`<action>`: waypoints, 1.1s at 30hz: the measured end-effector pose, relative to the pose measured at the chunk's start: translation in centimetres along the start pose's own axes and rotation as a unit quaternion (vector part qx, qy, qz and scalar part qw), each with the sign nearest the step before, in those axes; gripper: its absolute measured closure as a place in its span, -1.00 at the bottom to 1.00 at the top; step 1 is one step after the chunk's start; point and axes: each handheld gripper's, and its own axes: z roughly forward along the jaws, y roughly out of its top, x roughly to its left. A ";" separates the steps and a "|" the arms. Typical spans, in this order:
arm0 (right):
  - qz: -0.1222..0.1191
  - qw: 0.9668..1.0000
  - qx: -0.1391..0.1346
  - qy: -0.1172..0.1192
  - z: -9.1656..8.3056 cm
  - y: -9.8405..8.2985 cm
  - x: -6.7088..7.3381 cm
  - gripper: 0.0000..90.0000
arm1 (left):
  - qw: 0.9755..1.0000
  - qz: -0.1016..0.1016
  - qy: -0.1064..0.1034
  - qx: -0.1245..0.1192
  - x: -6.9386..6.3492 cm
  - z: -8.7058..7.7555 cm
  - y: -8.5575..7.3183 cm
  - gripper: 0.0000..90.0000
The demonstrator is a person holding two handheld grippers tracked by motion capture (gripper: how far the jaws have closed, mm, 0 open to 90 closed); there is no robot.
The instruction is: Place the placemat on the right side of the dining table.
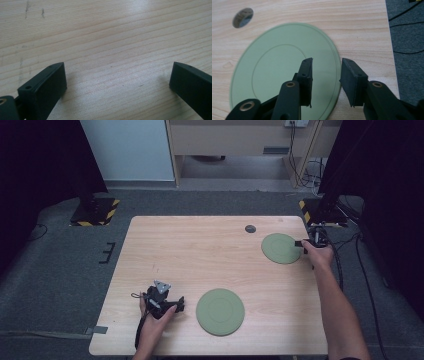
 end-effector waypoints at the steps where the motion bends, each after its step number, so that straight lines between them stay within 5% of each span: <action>1: 0.000 1.000 -0.003 0.000 -0.1 0.1 0.1 0.23 | 1.000 0.000 0.000 0.000 0.0 0.0 0.0 -0.99; 10: 0.000 1.000 -0.017 0.022 -0.9 0.5 1.3 -0.38 | 1.000 0.004 -0.003 0.000 0.0 0.0 0.0 -0.99; 17: -0.014 0.998 -0.038 0.043 -2.3 0.7 3.0 -0.68 | 1.000 0.005 -0.004 0.000 0.0 0.0 0.0 -0.99; 33: -0.049 0.995 -0.062 0.063 -7.3 -1.9 7.5 -0.80 | 1.000 0.007 -0.005 0.000 -0.1 -0.1 -0.1 -0.98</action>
